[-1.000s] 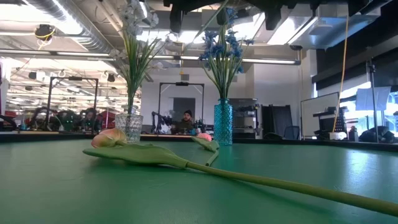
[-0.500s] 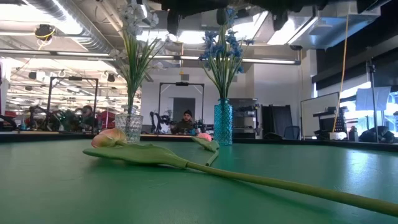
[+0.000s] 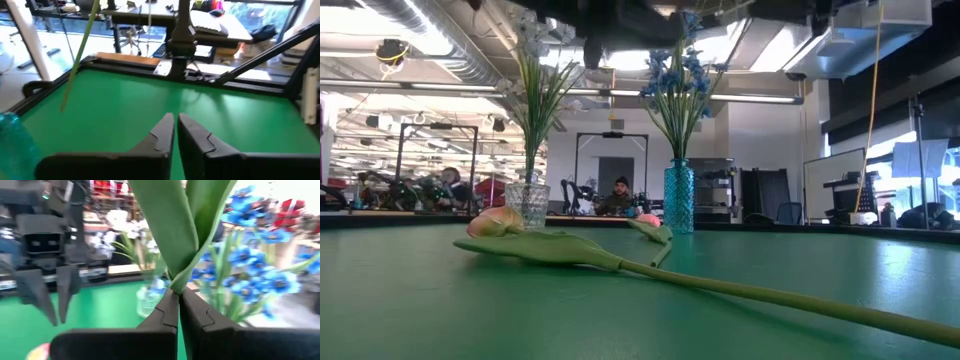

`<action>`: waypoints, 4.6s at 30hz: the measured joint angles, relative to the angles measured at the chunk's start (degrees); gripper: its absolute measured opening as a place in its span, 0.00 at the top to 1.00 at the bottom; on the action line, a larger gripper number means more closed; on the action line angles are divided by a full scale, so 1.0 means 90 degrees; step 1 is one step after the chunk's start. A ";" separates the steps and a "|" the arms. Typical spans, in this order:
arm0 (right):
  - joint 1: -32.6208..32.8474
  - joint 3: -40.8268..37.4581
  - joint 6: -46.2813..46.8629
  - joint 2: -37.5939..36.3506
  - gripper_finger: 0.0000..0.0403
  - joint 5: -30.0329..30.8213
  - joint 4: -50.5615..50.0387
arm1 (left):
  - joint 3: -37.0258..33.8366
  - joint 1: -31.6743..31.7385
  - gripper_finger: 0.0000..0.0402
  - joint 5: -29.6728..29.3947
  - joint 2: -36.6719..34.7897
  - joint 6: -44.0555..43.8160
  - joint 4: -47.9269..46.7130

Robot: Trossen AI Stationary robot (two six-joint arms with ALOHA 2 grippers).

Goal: Sort flowers into vase by color
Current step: Put the black flower into the blue vase

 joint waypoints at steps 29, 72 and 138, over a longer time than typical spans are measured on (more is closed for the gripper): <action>-0.0959 0.0000 -0.0528 0.0007 1.00 0.0007 -0.0254 | 0.0260 0.1500 0.42 -0.2308 0.2597 -0.0297 0.2438; -0.3458 0.0000 -0.0902 0.1855 1.00 -0.2709 0.1323 | 0.0857 0.2146 0.41 -0.2283 0.2965 0.0305 0.2093; -0.0831 -0.0002 0.1034 0.0986 1.00 -0.4305 -0.0431 | 0.1103 0.0583 0.54 0.0226 0.1653 -0.0534 0.1370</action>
